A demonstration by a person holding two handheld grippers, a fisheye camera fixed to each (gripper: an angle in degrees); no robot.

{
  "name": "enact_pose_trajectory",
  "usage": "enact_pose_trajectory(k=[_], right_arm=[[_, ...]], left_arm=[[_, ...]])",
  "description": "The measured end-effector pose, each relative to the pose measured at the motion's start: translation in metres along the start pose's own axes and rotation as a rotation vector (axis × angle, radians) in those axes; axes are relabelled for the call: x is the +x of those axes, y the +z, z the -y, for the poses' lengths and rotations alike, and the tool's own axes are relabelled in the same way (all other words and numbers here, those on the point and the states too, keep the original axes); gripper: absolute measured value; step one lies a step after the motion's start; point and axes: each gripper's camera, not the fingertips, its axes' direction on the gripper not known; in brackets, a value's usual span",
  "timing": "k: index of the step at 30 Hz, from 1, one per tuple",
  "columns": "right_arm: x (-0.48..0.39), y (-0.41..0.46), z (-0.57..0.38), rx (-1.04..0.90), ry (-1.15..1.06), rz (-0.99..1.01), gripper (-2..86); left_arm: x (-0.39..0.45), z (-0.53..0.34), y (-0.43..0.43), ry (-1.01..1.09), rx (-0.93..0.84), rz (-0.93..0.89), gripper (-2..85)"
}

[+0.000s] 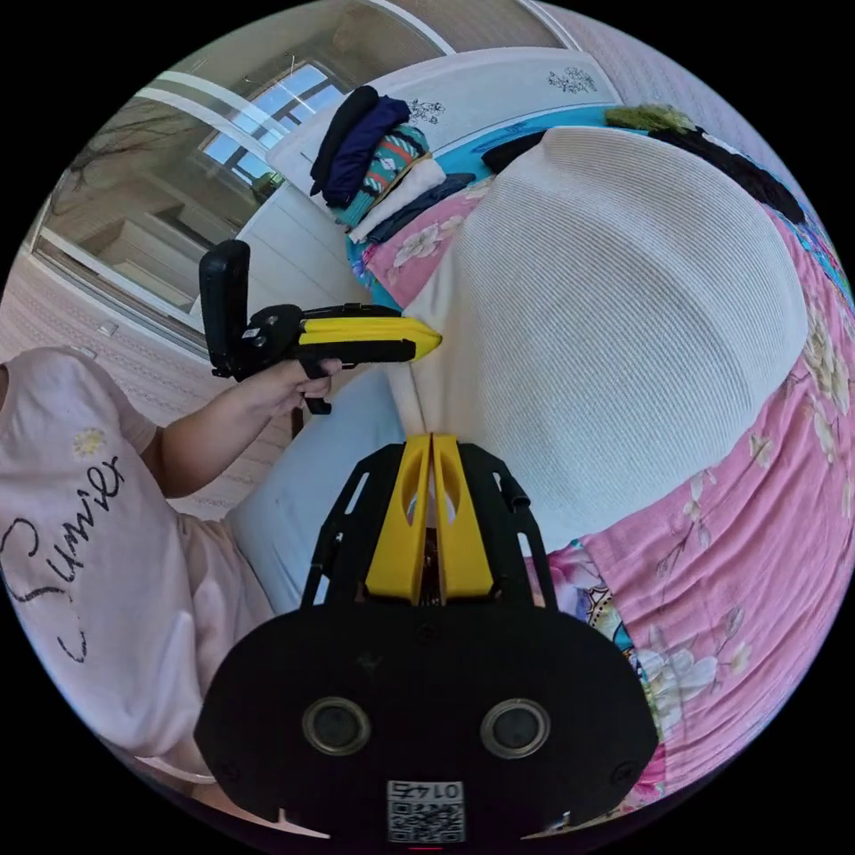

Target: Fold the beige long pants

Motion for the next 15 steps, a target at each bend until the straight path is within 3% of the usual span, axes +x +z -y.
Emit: enact_pose_trajectory(k=[3,8,15], right_arm=[[-0.009,-0.022,-0.017,0.071,0.021,-0.07,0.4],[0.018,-0.048,-0.079,0.21,0.3,-0.167,6.1],[0.058,-0.035,-0.104,0.348,0.481,0.081,9.0]], left_arm=[[0.002,0.009,-0.012,-0.007,0.01,-0.031,-0.9],[0.024,0.041,-0.043,0.127,0.065,0.057,-0.9],[0.08,0.126,0.005,0.323,0.051,-0.069,0.0]])
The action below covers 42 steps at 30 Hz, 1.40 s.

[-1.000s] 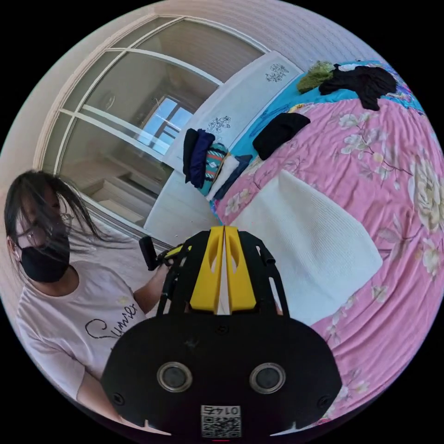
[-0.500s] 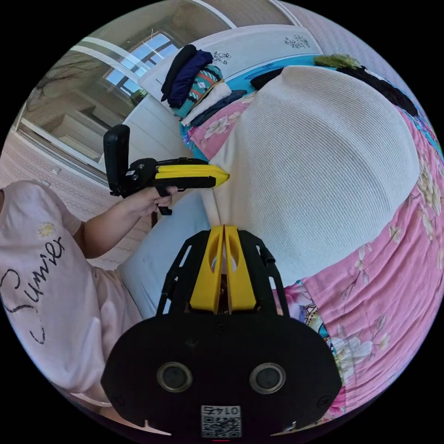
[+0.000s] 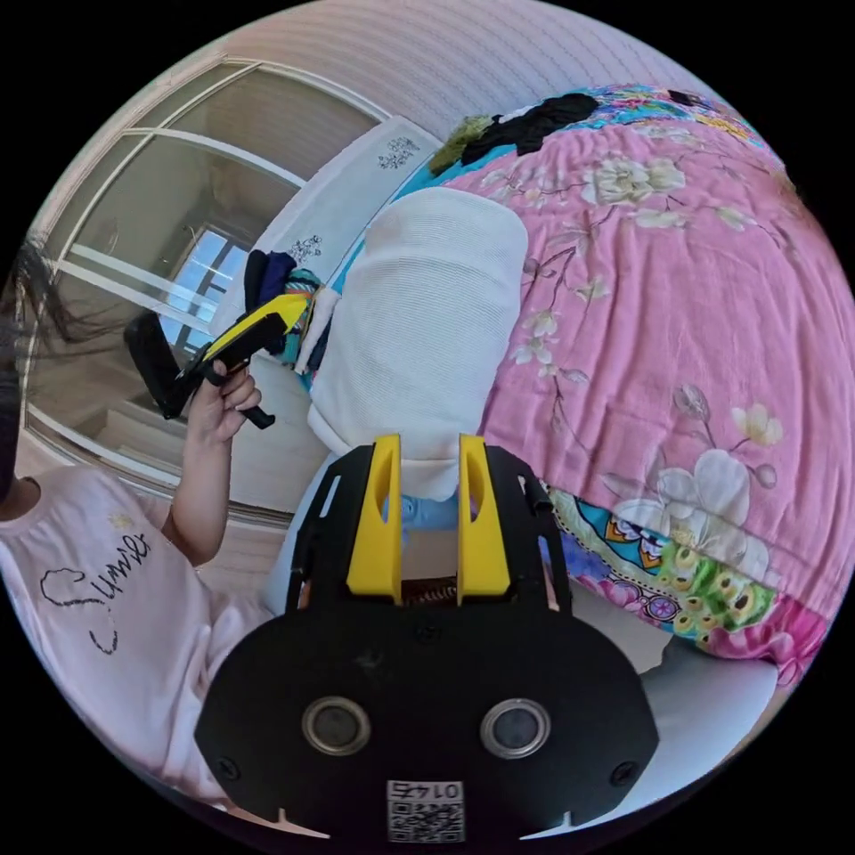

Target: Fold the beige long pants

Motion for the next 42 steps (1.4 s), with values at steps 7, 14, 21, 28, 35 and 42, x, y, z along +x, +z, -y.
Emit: enact_pose_trajectory(k=[7,14,21,28,35,42], right_arm=[[0.001,0.023,-0.012,-0.071,0.043,-0.047,3.0],[0.001,0.041,-0.015,-0.13,0.051,-0.028,-0.1],[0.002,0.014,0.007,-0.107,0.014,0.032,0.7],[0.011,-0.044,0.058,0.121,0.024,0.054,16.9],[0.024,0.004,0.137,0.009,0.096,0.157,23.5],[0.007,0.001,0.177,-0.032,0.089,0.155,23.2]], left_arm=[[-0.006,0.005,0.066,0.008,-0.131,0.043,-0.7],[-0.015,-0.003,0.064,0.013,-0.13,0.043,-0.8],[-0.044,-0.013,0.004,-0.08,-0.039,0.054,0.8],[-0.126,-0.086,-0.062,-0.175,0.041,0.251,8.7],[-0.21,-0.135,-0.035,-0.508,0.011,-0.014,14.0],[-0.265,-0.151,-0.049,-0.5,-0.02,-0.07,18.8]])
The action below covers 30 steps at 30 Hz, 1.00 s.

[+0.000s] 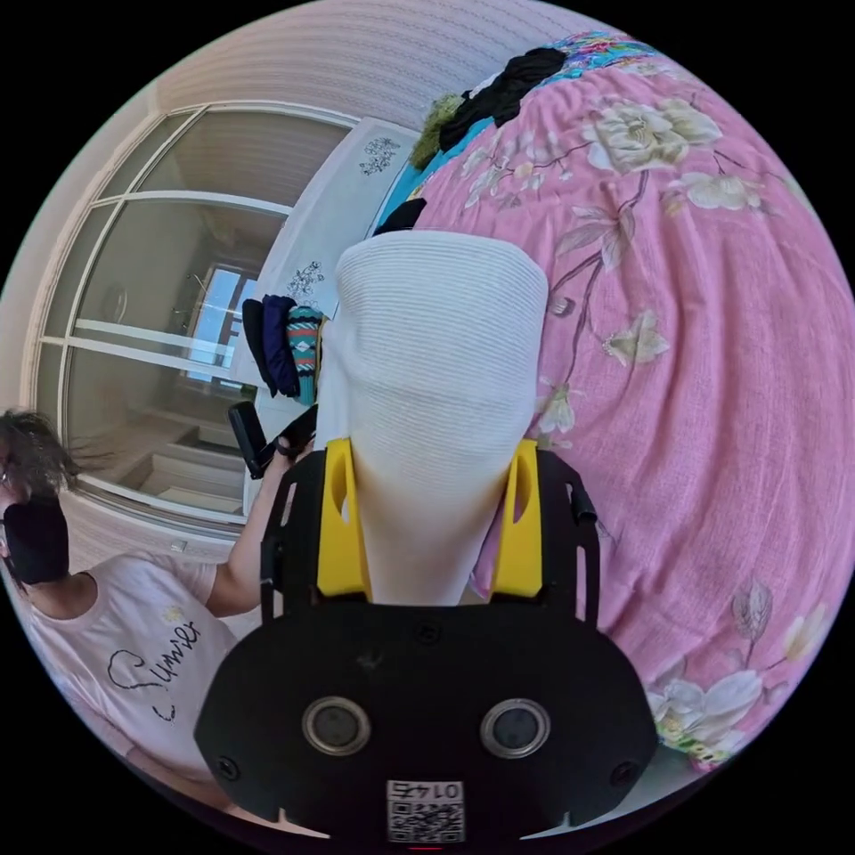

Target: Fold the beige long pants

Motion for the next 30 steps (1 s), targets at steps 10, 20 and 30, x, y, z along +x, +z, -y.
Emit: enact_pose_trajectory(k=[10,20,30], right_arm=[[-0.054,0.013,0.065,-0.201,-0.014,-0.051,25.6],[-0.243,0.017,0.106,-0.272,-0.539,-0.473,16.9],[-0.445,0.043,0.225,-0.376,-1.212,-0.444,16.0]], left_arm=[[-0.057,0.006,0.023,-0.089,-0.161,-0.254,21.9],[-0.104,-0.045,-0.029,-0.241,0.082,-0.401,8.9],[-0.131,-0.023,-0.114,-0.374,0.723,-0.114,8.7]])
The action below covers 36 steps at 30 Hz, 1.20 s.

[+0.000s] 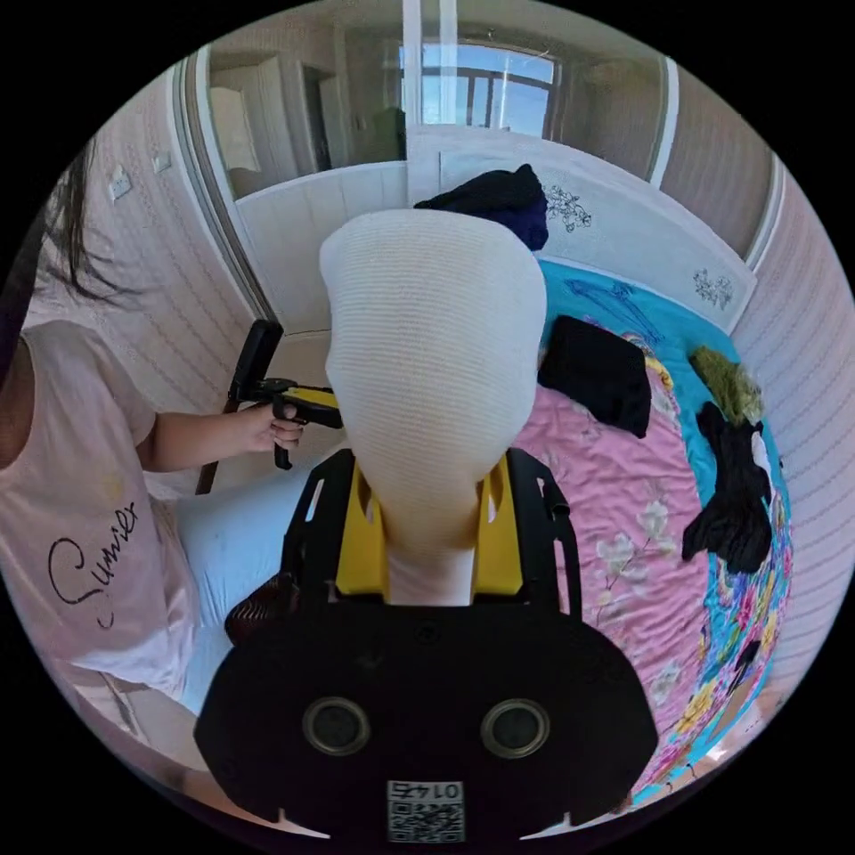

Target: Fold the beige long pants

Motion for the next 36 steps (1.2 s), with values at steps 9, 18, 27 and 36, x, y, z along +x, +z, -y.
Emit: enact_pose_trajectory(k=[9,18,27,36], right_arm=[[0.265,0.065,0.124,-0.171,0.475,-0.216,17.2],[0.301,0.196,0.043,-0.204,0.534,0.042,15.8],[0.178,0.085,-0.169,-0.05,0.546,0.168,11.2],[-0.045,-0.067,-0.494,-0.083,1.048,-0.244,8.8]], left_arm=[[-0.086,0.112,0.23,-0.008,-0.198,0.414,4.4],[-0.063,0.058,0.33,0.229,-0.416,0.612,0.6],[0.063,-0.044,0.271,0.437,-0.457,0.37,0.4],[0.3,-0.202,0.308,0.858,-0.509,-0.053,5.7]])
